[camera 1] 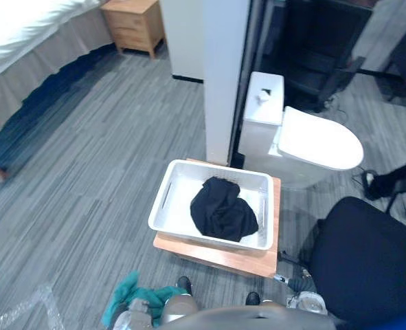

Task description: Tidy the bed and pick cloth on bed and put in laundry

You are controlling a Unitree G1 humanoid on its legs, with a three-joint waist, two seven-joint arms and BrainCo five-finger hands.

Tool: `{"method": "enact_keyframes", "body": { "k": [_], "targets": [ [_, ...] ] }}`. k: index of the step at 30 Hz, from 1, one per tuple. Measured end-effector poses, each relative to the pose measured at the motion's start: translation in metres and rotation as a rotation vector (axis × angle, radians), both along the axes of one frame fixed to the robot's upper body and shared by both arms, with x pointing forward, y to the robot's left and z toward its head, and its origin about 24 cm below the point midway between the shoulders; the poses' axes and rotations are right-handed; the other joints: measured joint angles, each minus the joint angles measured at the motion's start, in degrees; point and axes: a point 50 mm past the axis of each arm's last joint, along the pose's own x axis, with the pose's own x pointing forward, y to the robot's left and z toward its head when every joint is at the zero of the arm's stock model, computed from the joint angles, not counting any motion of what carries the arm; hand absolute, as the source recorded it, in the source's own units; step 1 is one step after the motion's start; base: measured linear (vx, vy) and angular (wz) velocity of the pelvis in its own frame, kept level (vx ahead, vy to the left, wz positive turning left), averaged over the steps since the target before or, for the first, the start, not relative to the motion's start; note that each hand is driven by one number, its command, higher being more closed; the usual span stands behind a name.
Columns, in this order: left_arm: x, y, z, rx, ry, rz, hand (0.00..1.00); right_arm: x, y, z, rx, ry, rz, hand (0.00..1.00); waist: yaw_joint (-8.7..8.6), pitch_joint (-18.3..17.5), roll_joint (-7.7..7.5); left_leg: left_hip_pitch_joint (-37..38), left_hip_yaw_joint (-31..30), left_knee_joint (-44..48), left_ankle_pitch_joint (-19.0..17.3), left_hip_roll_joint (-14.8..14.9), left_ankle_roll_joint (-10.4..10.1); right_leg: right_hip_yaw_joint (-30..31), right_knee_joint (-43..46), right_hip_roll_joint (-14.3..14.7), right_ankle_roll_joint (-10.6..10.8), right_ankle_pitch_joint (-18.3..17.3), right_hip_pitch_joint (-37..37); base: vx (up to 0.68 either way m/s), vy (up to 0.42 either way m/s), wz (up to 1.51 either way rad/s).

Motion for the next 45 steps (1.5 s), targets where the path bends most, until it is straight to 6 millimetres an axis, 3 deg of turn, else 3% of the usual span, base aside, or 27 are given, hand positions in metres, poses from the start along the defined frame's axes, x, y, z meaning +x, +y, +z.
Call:
{"method": "enact_keyframes", "body": {
  "k": [2, 7, 10, 12, 13, 14, 15, 16, 17, 19, 21, 26, 33, 39, 40, 45],
  "targets": [
    [0.0, 0.006, 0.009, 0.062, -0.019, 0.046, 1.0, -0.007, 0.008, 0.0, 0.035, -0.008, -0.009, 0.0, 1.83, -0.6, -1.35, -0.64, -2.73, 0.02, -0.05, -1.09, 0.04, -2.78, 0.59, -0.57, -0.07, -0.94, 0.77, 0.19, 0.004, 0.73],
    [0.016, 0.027, 0.035, 0.2, -0.065, 0.101, 1.0, -0.006, 0.019, 0.004, 0.085, -0.059, 0.02, 0.0, 3.35, -0.91, -2.41, -0.87, -3.56, 0.14, -0.02, -1.48, 0.07, -3.27, 2.02, -0.7, -0.1, -1.0, 1.76, 0.13, 0.047, 0.46],
    [0.039, 0.054, 0.08, 0.423, -0.139, 0.082, 1.0, -0.005, 0.027, 0.005, 0.115, -0.075, 0.054, 0.0, 3.52, -0.76, -2.44, -0.53, -3.34, 0.39, -0.03, -0.68, 0.06, -2.2, 3.2, -0.41, -0.17, -0.99, 1.92, 0.05, 0.045, 0.12],
    [0.035, 0.103, 0.138, 0.667, -0.186, 0.18, 1.0, -0.005, 0.024, 0.005, 0.113, -0.078, 0.067, 0.0, 3.09, -0.75, -2.47, 0.21, -2.65, 0.41, -0.11, -0.13, -0.05, -1.82, 4.19, 0.08, -0.11, -0.92, 1.87, -0.01, -0.037, -0.19],
    [0.03, 0.151, 0.191, 0.912, -0.186, 0.173, 1.0, -0.007, 0.016, 0.004, 0.106, -0.07, 0.085, 0.0, 2.91, -0.91, -2.14, 0.31, -2.57, 0.41, -0.27, 0.34, -0.26, -1.04, 4.24, 0.6, -0.11, -0.92, 1.67, -0.04, -0.052, -0.2],
    [0.03, 0.19, 0.257, 1.155, -0.166, 0.144, 1.0, -0.009, 0.011, 0.003, 0.103, -0.061, 0.081, 0.0, 3.58, -0.9, -1.93, -0.09, -1.75, 0.3, -0.45, 1.12, -0.45, -0.37, 4.42, 1.13, -0.15, -0.89, 0.82, -0.06, -0.046, -0.25],
    [0.03, 0.201, 0.29, 1.271, -0.161, 0.132, 1.0, -0.009, 0.008, 0.004, 0.099, -0.063, 0.073, 0.0, 3.8, -0.91, -1.93, -0.24, -1.2, 0.08, -0.62, 1.5, -0.58, 0.22, 4.71, 1.48, -0.19, -0.85, 0.23, -0.09, -0.041, -0.31],
    [0.037, 0.213, 0.342, 1.46, -0.117, 0.101, 1.0, -0.013, -0.003, 0.004, 0.074, -0.059, 0.047, 0.0, 4.34, -0.98, -1.74, -0.31, -1.19, 0.33, -0.7, 1.67, -0.65, 0.9, 4.73, 1.82, -0.38, -0.83, -0.35, -0.11, -0.032, -0.09],
    [0.058, 0.219, 0.376, 1.561, -0.097, 0.055, 1.0, -0.018, -0.013, 0.003, 0.048, -0.038, 0.041, 0.0, 5.07, -1.2, -0.71, -0.63, -1.47, 0.14, -0.14, 1.47, -0.25, 0.87, 4.25, 1.55, -0.45, -0.85, -0.15, -0.11, -0.008, 0.02],
    [0.085, 0.219, 0.391, 1.598, -0.08, -0.017, 1.0, -0.018, -0.022, 0.004, 0.015, -0.039, 0.033, 0.0, 4.88, -1.87, 0.64, -0.89, -1.31, 0.1, 0.31, 0.76, 0.21, 1.42, 3.79, 0.96, -0.45, -0.86, -0.28, -0.12, 0.036, 0.01],
    [0.108, 0.209, 0.394, 1.643, -0.068, -0.106, 1.0, -0.019, -0.024, 0.004, 0.006, -0.04, 0.021, 0.0, 4.69, -2.45, 1.74, -1.17, -0.93, 0.07, 0.72, 0.28, 0.45, 2.74, 2.96, 0.53, -0.44, -0.89, -0.24, -0.12, 0.026, -0.17],
    [0.151, 0.179, 0.389, 1.718, -0.079, -0.318, 1.0, -0.012, -0.019, 0.004, 0.002, -0.056, 0.025, 0.0, 1.57, -2.42, 1.87, -0.15, 2.36, 0.04, 1.64, 0.8, 0.12, 6.83, 1.96, 1.04, -0.94, -0.99, -1.14, -0.12, -0.033, -0.41],
    [0.199, 0.125, 0.341, 1.679, -0.145, -0.675, 1.0, -0.003, -0.018, 0.009, -0.046, -0.076, 0.114, 0.0, -3.4, -2.55, 1.65, 2.18, 7.45, 0.04, 1.32, 1.57, -0.05, 11.16, 2.34, 1.39, -1.0, -0.2, -1.75, -0.04, -0.002, -0.36],
    [0.22, 0.095, 0.315, 1.686, -0.104, -0.911, 1.0, -0.003, -0.02, 0.01, -0.068, -0.076, 0.182, 0.0, -5.48, -2.53, 1.95, 4.21, 10.22, 0.24, 0.98, 1.36, -0.21, 13.39, 1.72, 1.12, -0.77, 0.52, -0.87, 0.04, 0.01, -0.23],
    [0.227, 0.084, 0.31, 1.707, -0.085, -1.001, 1.0, -0.007, -0.022, 0.008, -0.067, -0.058, 0.19, 0.0, -6.57, -2.6, 2.26, 4.44, 10.31, 0.3, 0.96, 1.33, -0.23, 13.39, 1.58, 1.09, -0.75, 0.54, -0.54, 0.04, -0.008, -0.01],
    [0.238, 0.05, 0.29, 1.744, -0.076, -1.193, 1.0, -0.026, -0.037, 0.0, -0.105, 0.055, 0.224, 0.0, -8.04, -2.59, 4.39, 5.17, 11.5, 0.09, 0.88, 1.81, -0.35, 14.29, 1.6, 1.47, -0.89, 0.82, -0.25, 0.01, -0.021, -0.12]
  ]
}}
